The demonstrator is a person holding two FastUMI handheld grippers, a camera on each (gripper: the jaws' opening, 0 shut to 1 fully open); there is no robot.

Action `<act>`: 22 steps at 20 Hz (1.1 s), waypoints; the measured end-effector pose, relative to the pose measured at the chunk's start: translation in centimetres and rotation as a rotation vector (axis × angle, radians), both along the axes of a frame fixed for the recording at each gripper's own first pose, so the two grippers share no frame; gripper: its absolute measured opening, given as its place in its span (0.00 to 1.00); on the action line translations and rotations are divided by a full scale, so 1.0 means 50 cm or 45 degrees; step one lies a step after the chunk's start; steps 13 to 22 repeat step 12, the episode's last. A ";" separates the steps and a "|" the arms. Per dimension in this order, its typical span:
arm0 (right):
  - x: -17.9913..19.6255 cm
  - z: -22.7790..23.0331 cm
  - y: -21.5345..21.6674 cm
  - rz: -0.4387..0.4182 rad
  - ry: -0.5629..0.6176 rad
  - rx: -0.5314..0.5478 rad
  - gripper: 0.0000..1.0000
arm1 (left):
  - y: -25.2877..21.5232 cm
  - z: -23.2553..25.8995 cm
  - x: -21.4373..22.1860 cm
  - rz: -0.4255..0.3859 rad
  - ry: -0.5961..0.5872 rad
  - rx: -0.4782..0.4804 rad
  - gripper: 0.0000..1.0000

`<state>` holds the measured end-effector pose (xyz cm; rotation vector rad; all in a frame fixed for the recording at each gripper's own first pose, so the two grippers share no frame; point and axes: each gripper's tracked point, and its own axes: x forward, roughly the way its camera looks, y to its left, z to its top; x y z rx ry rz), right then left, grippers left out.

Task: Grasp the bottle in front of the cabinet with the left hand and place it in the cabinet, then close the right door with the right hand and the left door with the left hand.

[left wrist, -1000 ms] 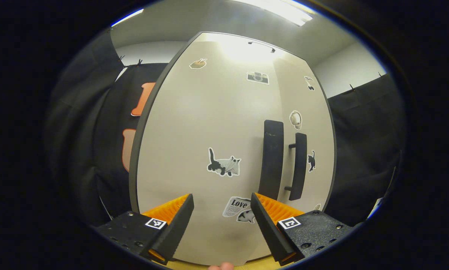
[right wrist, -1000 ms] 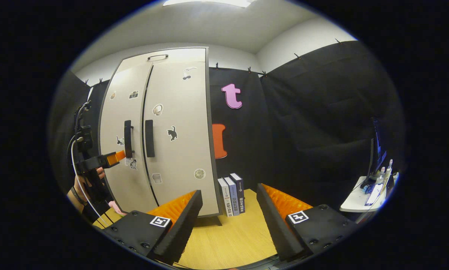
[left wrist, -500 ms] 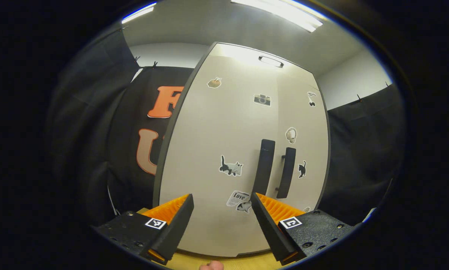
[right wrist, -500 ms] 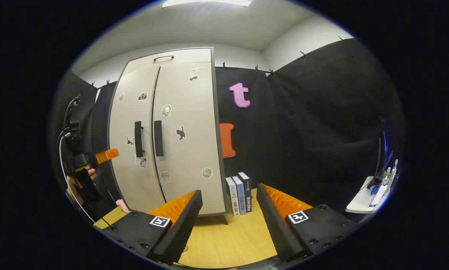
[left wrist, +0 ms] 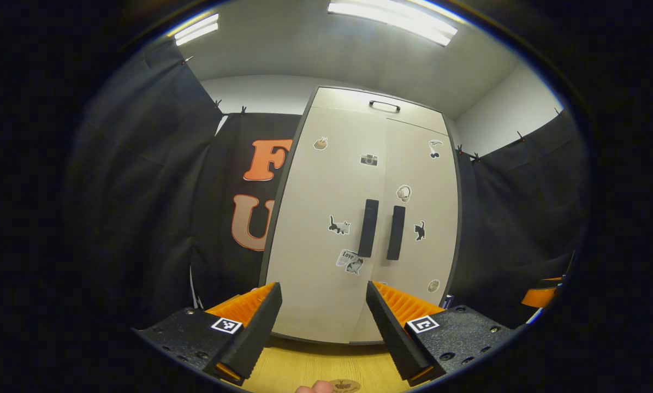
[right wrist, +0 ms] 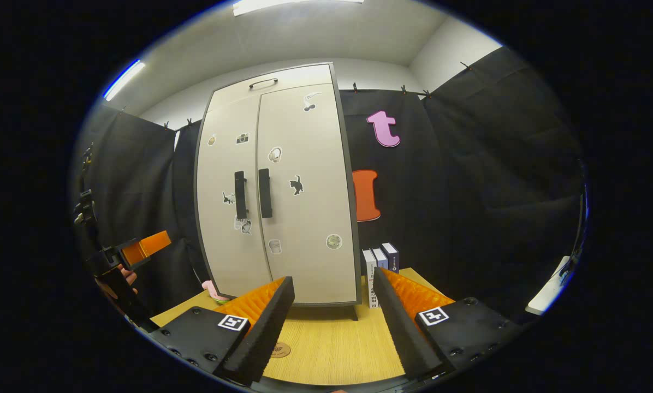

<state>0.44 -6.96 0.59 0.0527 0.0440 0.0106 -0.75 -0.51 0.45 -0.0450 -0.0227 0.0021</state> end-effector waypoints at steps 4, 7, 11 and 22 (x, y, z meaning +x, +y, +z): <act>0.000 0.011 0.007 -0.007 -0.041 0.012 0.98 | -0.032 0.005 -0.042 -0.036 -0.023 -0.016 0.95; -0.015 0.008 0.027 0.042 -0.038 0.009 0.97 | -0.039 0.005 -0.057 -0.033 -0.011 -0.002 0.95; -0.038 -0.002 0.021 0.007 -0.046 -0.011 0.98 | -0.059 0.006 -0.066 -0.066 -0.001 -0.015 0.95; -0.041 -0.001 0.024 0.009 -0.050 -0.001 0.97 | -0.061 0.005 -0.063 -0.068 0.002 -0.012 0.95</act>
